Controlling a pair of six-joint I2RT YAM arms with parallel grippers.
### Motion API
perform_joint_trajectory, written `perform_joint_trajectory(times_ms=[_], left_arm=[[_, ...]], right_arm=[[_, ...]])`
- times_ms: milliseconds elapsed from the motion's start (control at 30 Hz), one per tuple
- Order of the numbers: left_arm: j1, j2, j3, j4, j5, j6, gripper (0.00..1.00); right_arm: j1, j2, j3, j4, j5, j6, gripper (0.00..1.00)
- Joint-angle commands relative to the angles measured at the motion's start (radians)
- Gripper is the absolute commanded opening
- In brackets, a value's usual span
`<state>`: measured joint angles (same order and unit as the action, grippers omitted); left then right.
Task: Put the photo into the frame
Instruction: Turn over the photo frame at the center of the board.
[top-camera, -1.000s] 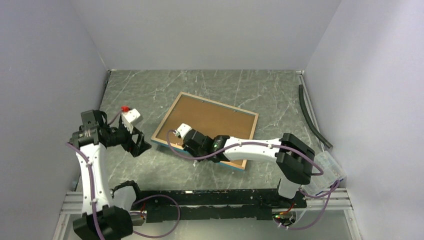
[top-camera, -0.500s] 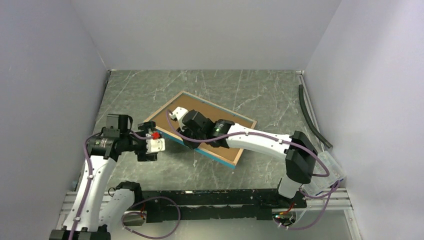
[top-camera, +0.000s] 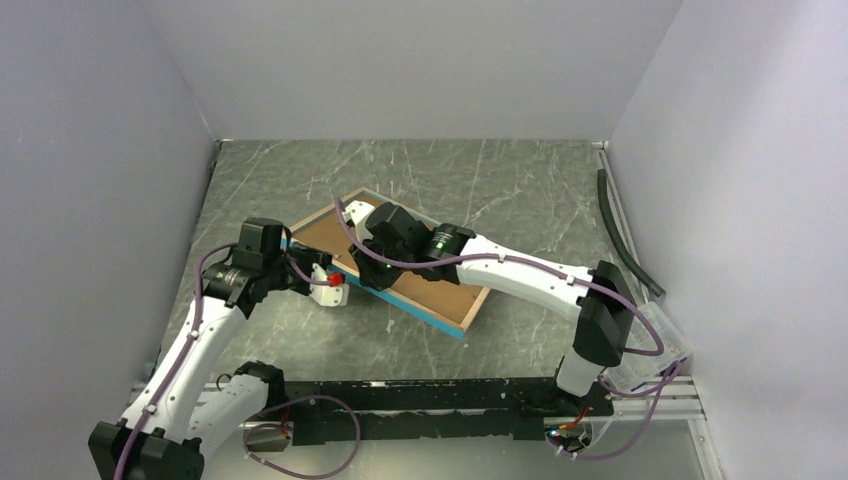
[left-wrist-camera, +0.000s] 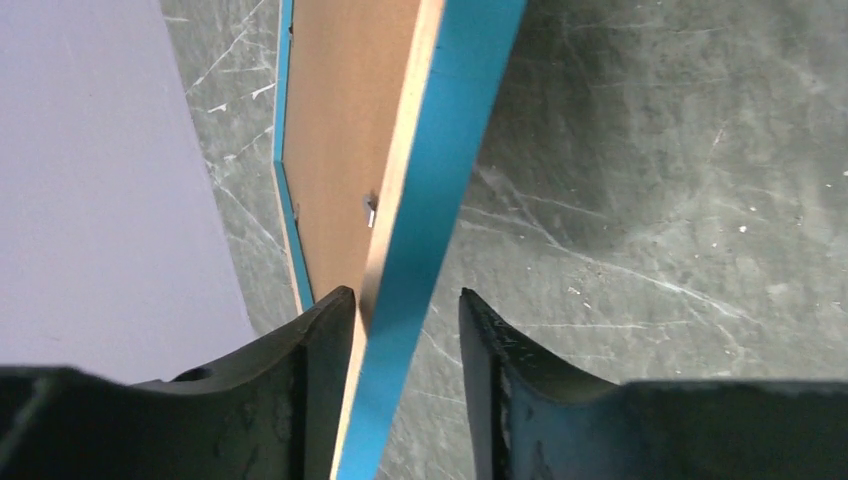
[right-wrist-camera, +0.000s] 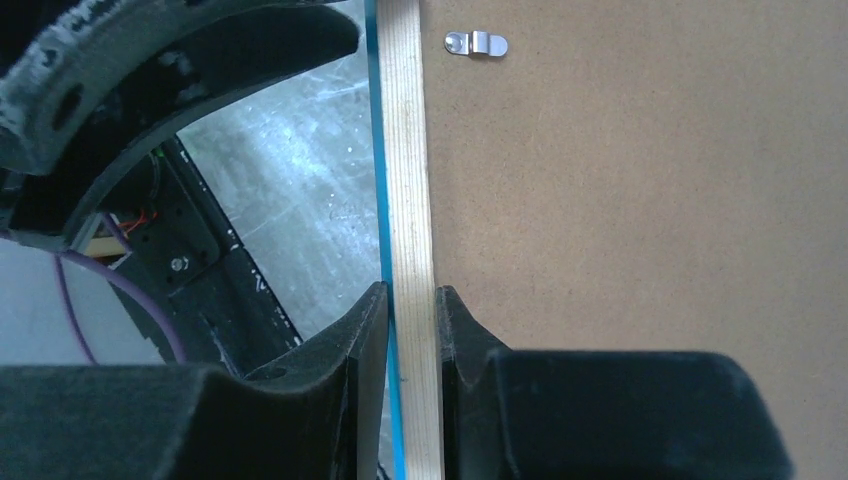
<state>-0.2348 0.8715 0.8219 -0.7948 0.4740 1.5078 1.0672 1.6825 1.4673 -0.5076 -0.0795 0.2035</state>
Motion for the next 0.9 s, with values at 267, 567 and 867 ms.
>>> perform_joint_trajectory(times_ms=[267,567,867], left_arm=[[-0.049,-0.013,0.037,0.075,-0.031,-0.001,0.12],[-0.052,0.028,0.203,-0.061,0.029,-0.128,0.03],[-0.052,0.005,0.282,-0.155,0.055,-0.2,0.03]], right_arm=[[-0.066,-0.113,0.081,0.036,-0.131,0.09,0.0],[-0.097,-0.146,0.174,-0.119,-0.163,-0.078,0.62],[-0.106,-0.32,0.023,-0.16,-0.151,-0.479,0.79]])
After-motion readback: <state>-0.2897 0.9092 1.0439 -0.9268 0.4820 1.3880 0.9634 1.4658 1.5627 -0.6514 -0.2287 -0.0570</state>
